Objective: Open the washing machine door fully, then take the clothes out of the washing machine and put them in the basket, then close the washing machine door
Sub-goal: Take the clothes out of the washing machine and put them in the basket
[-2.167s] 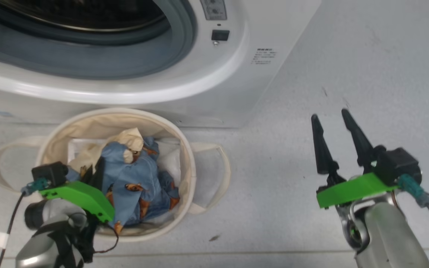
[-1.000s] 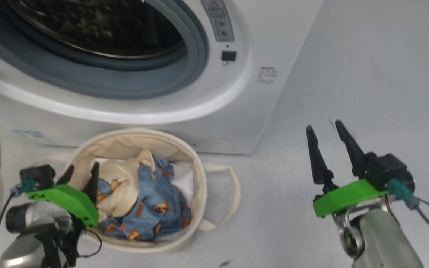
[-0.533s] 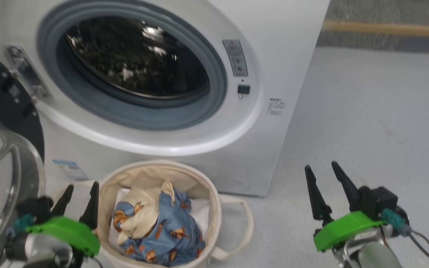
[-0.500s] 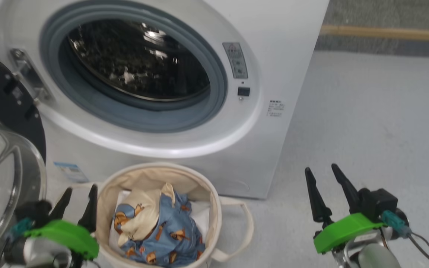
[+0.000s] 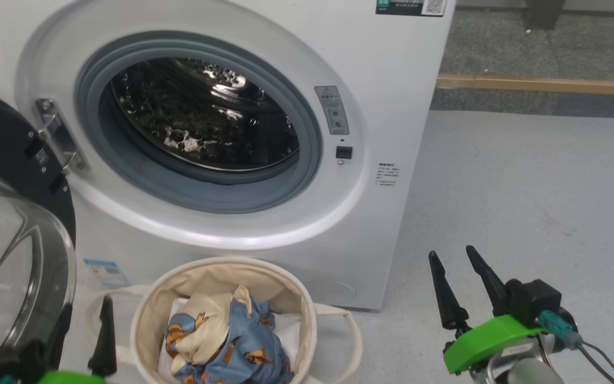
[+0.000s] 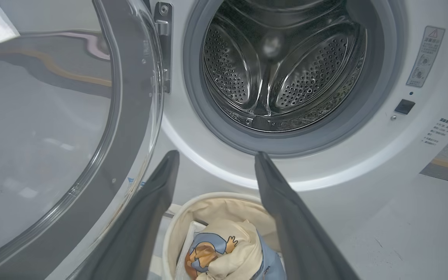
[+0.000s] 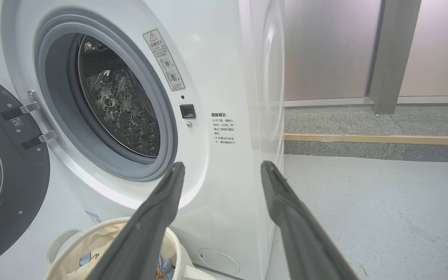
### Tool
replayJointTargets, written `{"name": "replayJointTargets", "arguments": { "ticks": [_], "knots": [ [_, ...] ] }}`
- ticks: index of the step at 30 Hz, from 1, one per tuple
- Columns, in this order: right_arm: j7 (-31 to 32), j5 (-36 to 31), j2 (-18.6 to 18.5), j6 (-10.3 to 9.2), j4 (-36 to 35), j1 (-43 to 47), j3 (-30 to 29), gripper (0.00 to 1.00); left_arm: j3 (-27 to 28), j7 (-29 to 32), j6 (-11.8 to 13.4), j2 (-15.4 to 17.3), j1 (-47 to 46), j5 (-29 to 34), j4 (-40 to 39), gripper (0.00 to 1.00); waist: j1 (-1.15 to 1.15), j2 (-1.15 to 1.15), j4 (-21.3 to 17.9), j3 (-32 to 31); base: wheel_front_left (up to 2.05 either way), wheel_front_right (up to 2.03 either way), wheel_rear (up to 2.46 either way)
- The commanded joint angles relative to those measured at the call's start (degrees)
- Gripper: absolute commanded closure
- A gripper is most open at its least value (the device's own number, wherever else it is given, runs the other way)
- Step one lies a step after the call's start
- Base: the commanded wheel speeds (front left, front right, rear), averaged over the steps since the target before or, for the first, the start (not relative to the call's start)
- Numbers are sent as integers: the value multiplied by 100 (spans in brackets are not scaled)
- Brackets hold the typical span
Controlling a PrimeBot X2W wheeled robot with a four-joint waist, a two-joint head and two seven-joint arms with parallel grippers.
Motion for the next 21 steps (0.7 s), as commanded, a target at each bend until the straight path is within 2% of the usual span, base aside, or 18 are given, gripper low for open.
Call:
{"name": "replayJointTargets", "arguments": {
  "ticks": [1, 8, 21],
  "knots": [
    [-71, 49, 15, 43, -199, -35, 149, 0, 312, -70, 71, 169, -24, 92, -279, 0, 0, 0, -49, -54, 0, 0, 0],
    [-71, 21, 15, 43, -206, -20, 145, 0, 361, -70, 98, 182, 388, 217, -657, 0, 0, 0, -87, -154, 0, 0, 0],
    [-71, 36, 15, 43, -234, -65, 106, 0, 328, -62, 145, 327, 422, 314, -728, 0, 0, 0, -101, -89, 0, 0, 0]
  ]
}}
